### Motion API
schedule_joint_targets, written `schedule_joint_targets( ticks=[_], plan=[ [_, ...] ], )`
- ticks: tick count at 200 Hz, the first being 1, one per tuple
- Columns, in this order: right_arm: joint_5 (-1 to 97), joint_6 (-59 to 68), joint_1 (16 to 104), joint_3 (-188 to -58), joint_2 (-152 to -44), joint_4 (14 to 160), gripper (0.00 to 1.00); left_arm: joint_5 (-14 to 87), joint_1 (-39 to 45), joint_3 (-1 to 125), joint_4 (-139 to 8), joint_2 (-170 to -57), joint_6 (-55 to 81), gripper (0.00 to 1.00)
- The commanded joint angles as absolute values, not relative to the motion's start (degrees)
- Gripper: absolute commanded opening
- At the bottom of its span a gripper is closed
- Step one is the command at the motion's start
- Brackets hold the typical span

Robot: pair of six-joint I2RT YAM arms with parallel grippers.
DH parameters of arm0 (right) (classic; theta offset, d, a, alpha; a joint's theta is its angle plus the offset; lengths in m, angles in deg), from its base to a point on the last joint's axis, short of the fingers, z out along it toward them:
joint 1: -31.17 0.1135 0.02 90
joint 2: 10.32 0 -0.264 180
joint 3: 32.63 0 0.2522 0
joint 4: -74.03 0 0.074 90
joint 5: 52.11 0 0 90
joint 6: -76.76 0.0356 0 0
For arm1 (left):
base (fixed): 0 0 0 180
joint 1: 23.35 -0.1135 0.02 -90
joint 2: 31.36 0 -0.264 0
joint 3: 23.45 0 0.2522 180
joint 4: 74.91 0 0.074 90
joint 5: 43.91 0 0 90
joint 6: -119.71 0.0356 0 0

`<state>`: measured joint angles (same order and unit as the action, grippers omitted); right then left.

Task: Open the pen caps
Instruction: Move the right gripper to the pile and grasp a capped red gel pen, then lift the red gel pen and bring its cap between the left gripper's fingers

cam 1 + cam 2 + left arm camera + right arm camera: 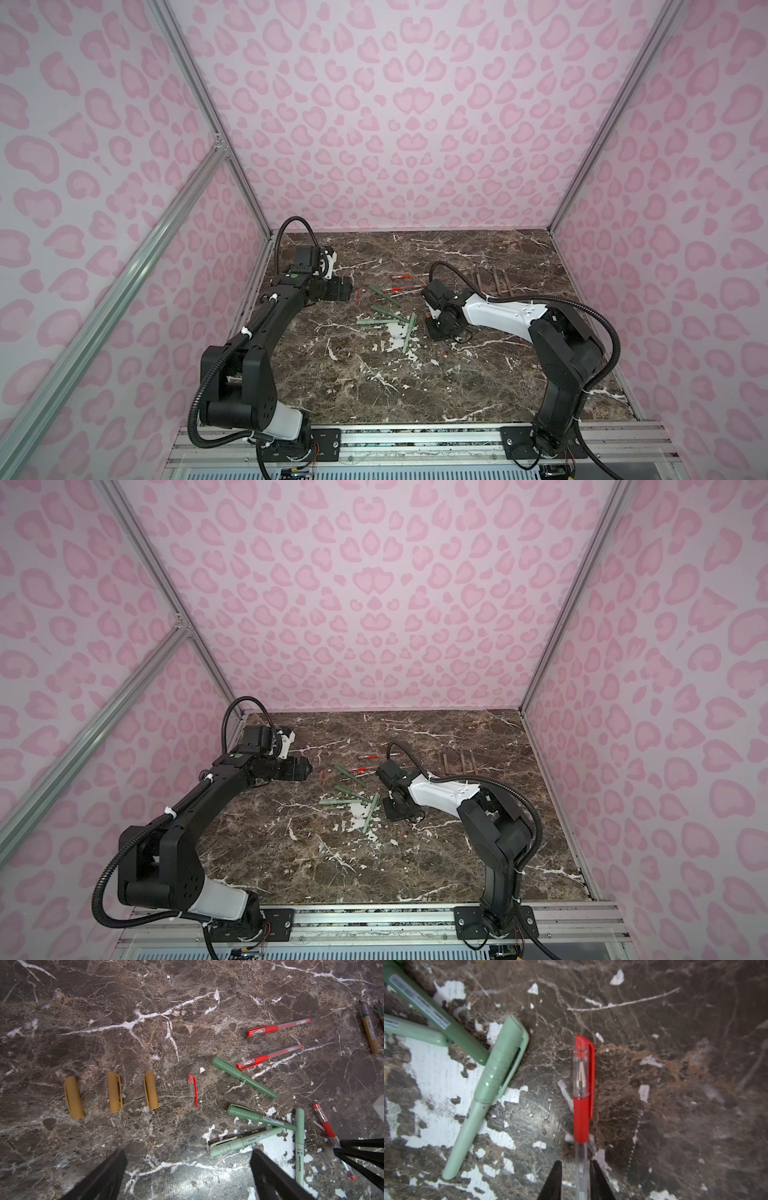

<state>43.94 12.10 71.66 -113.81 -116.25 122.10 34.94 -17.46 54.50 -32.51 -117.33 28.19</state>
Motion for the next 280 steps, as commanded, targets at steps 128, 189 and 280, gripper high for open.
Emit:
schedule_joint_targets(
  ticks=[128, 189, 280],
  plan=[
    [45.14, 12.1, 71.47, -115.83, -113.45, 116.57, 0.04, 24.22, -17.4, 56.04, -32.72, -117.06, 26.54, 0.95],
    [50.0, 13.89, 75.12, -116.93, -109.3, 101.56, 0.02, 8.85, -16.98, 53.62, -38.2, -116.69, 19.02, 0.91],
    [52.4, 14.8, 81.56, -122.12, -114.24, 93.4, 0.02, -0.09, -15.68, 53.72, -42.53, -119.4, 11.86, 0.65]
  ],
)
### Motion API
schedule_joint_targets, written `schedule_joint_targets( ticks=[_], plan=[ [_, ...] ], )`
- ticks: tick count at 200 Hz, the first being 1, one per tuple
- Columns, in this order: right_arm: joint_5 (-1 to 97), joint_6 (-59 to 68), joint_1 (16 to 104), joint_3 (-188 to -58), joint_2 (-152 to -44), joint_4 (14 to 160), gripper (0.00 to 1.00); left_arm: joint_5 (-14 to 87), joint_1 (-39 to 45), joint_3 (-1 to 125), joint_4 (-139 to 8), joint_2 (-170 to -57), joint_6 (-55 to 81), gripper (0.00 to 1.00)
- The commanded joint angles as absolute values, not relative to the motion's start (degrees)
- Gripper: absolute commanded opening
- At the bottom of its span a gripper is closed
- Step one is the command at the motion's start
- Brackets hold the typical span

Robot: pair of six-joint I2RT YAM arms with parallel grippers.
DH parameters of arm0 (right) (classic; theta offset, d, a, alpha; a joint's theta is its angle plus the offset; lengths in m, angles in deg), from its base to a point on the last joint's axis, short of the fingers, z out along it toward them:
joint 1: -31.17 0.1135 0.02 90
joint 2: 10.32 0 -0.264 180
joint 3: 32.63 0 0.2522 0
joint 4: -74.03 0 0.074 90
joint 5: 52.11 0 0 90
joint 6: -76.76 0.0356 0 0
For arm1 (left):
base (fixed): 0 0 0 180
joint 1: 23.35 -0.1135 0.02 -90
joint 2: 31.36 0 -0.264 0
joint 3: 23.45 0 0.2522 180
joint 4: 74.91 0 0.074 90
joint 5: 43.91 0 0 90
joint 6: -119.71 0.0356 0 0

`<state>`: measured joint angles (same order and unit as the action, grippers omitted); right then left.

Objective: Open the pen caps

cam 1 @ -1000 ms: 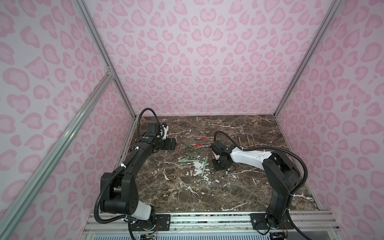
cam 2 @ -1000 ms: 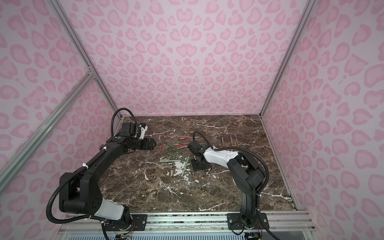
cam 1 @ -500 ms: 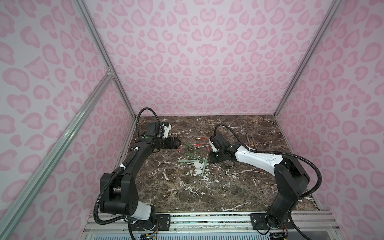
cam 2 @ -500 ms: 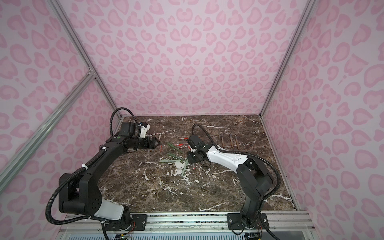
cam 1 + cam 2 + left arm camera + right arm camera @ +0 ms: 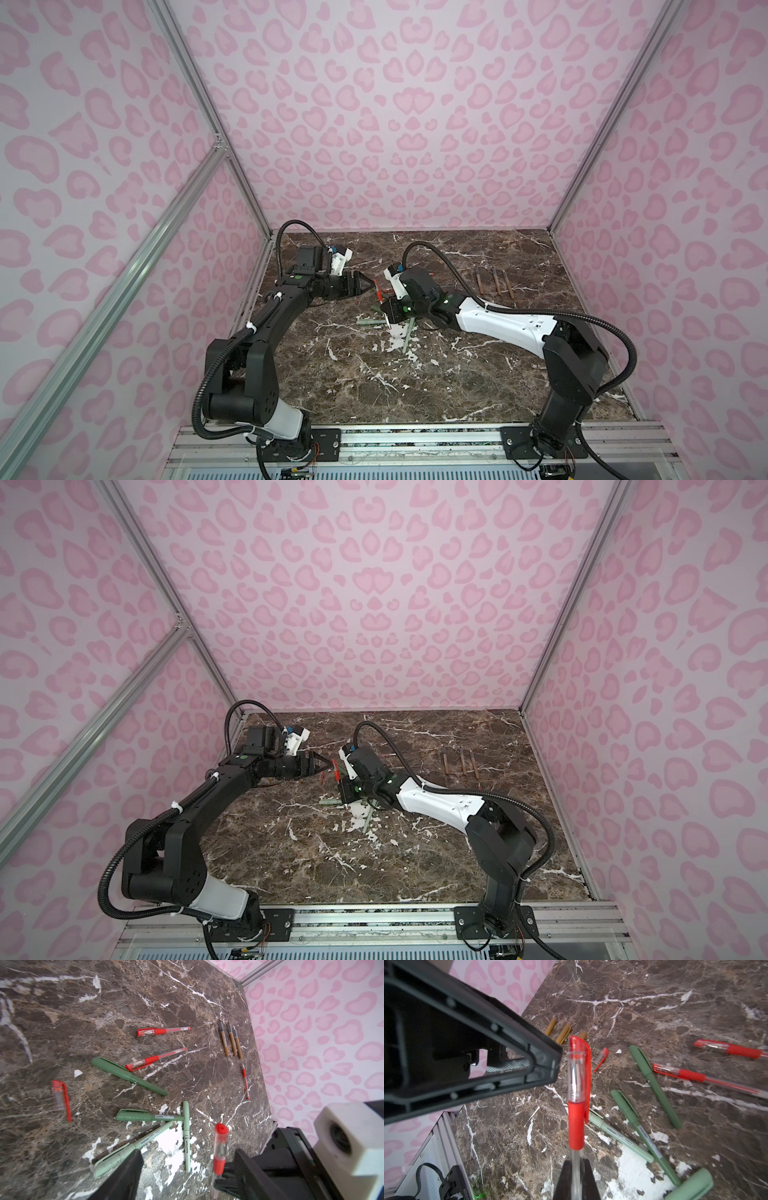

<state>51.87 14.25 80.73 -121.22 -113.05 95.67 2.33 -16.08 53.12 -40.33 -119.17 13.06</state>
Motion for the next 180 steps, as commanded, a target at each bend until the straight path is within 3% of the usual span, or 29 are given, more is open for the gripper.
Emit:
schedule_joint_targets(
  ticks=[1, 66, 111, 138, 180],
  plan=[
    [52.4, 14.8, 81.59, -122.14, -114.26, 93.45, 0.02, -0.03, -15.65, 53.75, -42.53, -119.37, 11.95, 0.65],
    [53.19, 14.52, 82.34, -122.6, -115.17, 93.37, 0.02, 0.82, -15.55, 54.56, -42.11, -120.2, 12.12, 0.38],
    [53.1, 14.44, 82.47, -122.64, -115.08, 93.68, 0.01, 1.54, -15.54, 54.74, -41.49, -120.11, 12.73, 0.04],
    [53.02, 14.44, 82.48, -122.56, -114.99, 93.59, 0.03, 1.52, -15.6, 54.65, -41.51, -119.97, 12.61, 0.04],
    [53.27, 14.31, 82.38, -123.54, -116.01, 93.69, 0.18, 1.17, -15.56, 54.68, -41.46, -119.95, 12.59, 0.04]
  ],
)
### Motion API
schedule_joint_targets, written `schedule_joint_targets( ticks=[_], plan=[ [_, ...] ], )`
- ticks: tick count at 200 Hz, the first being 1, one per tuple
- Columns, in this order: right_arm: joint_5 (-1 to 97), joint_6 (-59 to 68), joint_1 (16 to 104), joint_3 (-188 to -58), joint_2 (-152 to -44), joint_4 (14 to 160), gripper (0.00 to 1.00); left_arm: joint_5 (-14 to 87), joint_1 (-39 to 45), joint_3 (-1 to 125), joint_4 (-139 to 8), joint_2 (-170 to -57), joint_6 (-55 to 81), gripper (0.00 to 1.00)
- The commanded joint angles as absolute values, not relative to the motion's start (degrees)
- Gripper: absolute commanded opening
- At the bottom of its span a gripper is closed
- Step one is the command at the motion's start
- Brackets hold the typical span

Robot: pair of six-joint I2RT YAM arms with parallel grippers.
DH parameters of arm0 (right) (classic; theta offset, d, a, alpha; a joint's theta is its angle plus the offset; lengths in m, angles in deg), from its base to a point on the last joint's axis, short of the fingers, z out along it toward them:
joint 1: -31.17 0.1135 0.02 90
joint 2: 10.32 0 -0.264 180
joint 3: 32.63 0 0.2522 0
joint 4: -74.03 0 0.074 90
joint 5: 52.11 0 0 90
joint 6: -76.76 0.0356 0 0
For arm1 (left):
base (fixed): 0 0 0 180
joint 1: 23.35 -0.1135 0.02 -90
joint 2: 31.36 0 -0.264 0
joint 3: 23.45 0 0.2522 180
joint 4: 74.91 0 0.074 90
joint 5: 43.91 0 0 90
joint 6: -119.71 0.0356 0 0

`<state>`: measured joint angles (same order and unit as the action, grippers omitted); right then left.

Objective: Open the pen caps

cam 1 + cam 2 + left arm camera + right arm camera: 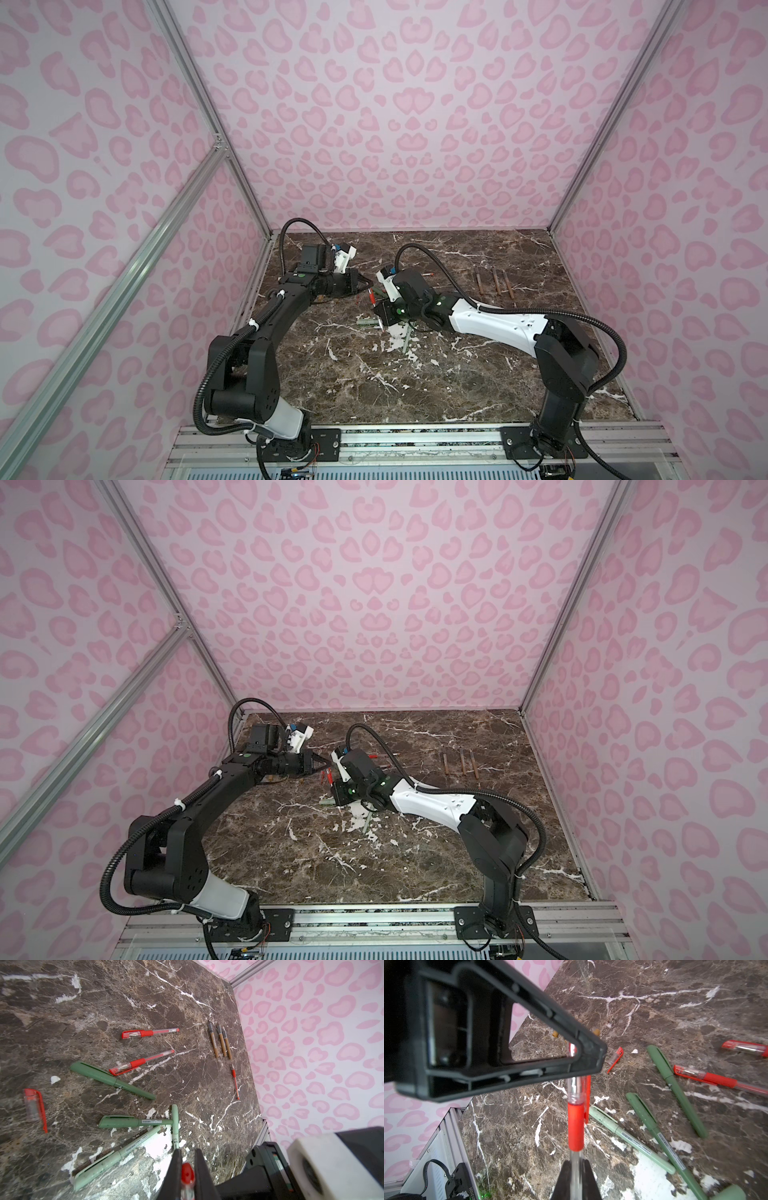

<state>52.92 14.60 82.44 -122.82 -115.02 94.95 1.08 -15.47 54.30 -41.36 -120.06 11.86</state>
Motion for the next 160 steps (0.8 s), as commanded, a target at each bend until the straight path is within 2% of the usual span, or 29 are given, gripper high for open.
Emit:
schedule_joint_targets(
  ticks=[1, 71, 83, 97, 111, 136, 153, 160],
  plan=[
    [53.32, 14.34, 82.35, -123.6, -116.07, 93.69, 0.18, 1.18, -15.54, 54.67, -41.46, -119.9, 12.58, 0.04],
    [54.44, 13.77, 82.32, -124.99, -118.16, 93.94, 0.1, 1.11, -15.57, 54.39, -41.38, -118.81, 12.7, 0.04],
    [54.69, 13.76, 82.32, -125.04, -118.41, 93.88, 0.11, 1.13, -15.54, 54.39, -41.36, -118.7, 12.69, 0.04],
    [54.83, 13.83, 82.27, -125.21, -118.64, 93.86, 0.18, 1.01, -15.54, 54.39, -41.38, -118.65, 12.65, 0.04],
    [54.77, 13.82, 82.31, -125.17, -118.75, 93.84, 0.18, 0.9, -15.54, 54.45, -41.37, -118.73, 12.57, 0.04],
    [54.81, 13.6, 82.28, -124.97, -118.86, 93.9, 0.1, 0.9, -15.58, 54.56, -41.38, -118.89, 12.48, 0.04],
    [54.95, 13.35, 82.19, -124.39, -118.65, 93.94, 0.0, 1.07, -15.56, 54.56, -41.24, -118.77, 12.63, 0.04],
    [54.95, 13.18, 82.21, -123.9, -118.42, 93.8, 0.0, 1.48, -15.6, 54.62, -41.05, -118.71, 12.79, 0.04]
  ],
)
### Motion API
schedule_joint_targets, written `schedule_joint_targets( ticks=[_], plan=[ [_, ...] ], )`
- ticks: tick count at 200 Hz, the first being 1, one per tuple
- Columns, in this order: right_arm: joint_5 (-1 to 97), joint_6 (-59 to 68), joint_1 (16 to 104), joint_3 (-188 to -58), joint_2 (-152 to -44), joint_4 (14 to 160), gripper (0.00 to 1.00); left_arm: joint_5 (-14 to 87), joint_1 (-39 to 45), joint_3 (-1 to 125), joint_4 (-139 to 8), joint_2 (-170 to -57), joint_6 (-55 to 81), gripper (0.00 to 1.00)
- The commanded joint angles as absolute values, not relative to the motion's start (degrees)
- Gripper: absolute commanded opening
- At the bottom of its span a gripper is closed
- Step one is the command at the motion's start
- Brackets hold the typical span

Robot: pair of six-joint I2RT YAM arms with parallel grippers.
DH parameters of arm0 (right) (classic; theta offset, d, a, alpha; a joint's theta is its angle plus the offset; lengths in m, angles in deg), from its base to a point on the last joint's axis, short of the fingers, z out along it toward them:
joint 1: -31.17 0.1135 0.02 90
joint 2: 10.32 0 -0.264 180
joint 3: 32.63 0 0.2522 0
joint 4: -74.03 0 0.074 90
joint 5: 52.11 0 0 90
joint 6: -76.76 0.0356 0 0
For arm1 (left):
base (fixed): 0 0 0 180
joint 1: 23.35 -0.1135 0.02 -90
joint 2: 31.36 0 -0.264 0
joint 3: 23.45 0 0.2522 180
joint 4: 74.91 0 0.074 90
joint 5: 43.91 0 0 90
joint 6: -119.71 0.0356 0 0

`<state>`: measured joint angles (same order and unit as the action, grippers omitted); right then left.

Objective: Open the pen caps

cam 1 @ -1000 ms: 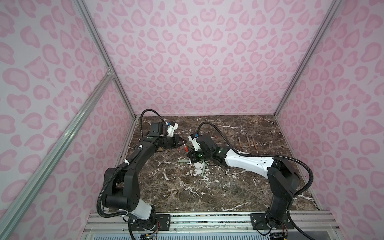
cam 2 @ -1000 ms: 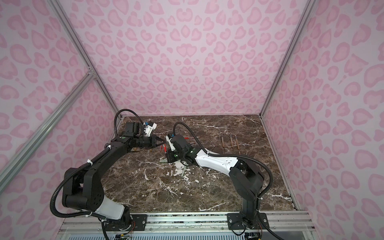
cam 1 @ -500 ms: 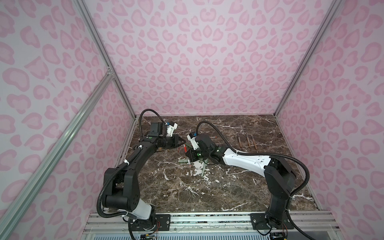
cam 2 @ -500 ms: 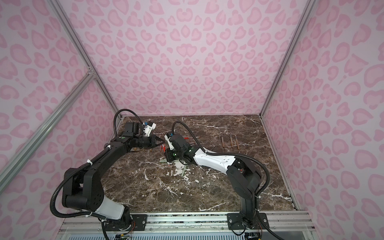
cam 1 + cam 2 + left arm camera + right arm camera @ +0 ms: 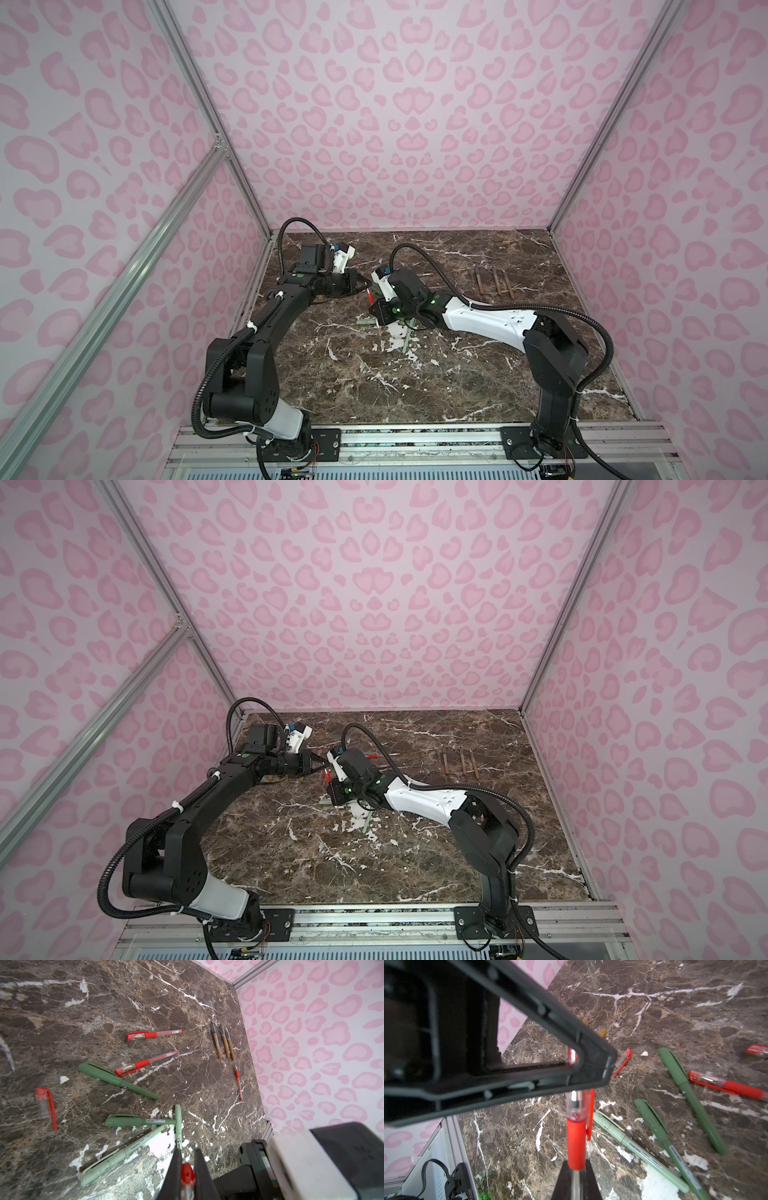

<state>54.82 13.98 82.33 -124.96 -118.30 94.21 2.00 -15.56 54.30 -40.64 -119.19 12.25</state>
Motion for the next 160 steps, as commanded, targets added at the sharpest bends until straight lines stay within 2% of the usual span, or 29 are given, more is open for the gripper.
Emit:
schedule_joint_targets(
  ticks=[1, 75, 117, 144, 160],
  plan=[
    [54.99, 13.15, 82.22, -123.86, -118.38, 93.83, 0.0, 1.55, -15.56, 54.63, -41.04, -118.67, 12.81, 0.04],
    [53.94, 14.13, 82.05, -110.01, -113.98, 90.04, 0.0, 2.98, -20.1, 60.11, -36.82, -118.49, 14.08, 0.04],
    [52.79, 13.87, 81.43, -107.48, -111.37, 90.06, 0.0, 4.35, -23.23, 63.4, -34.83, -121.15, 14.45, 0.04],
    [52.0, 13.74, 80.04, -107.13, -109.02, 90.98, 0.0, 8.78, -22.85, 65.82, -30.57, -124.42, 18.43, 0.04],
    [51.68, 13.51, 78.56, -107.08, -107.46, 92.33, 0.0, 15.1, -21.69, 67.04, -26.97, -127.19, 22.5, 0.03]
  ],
)
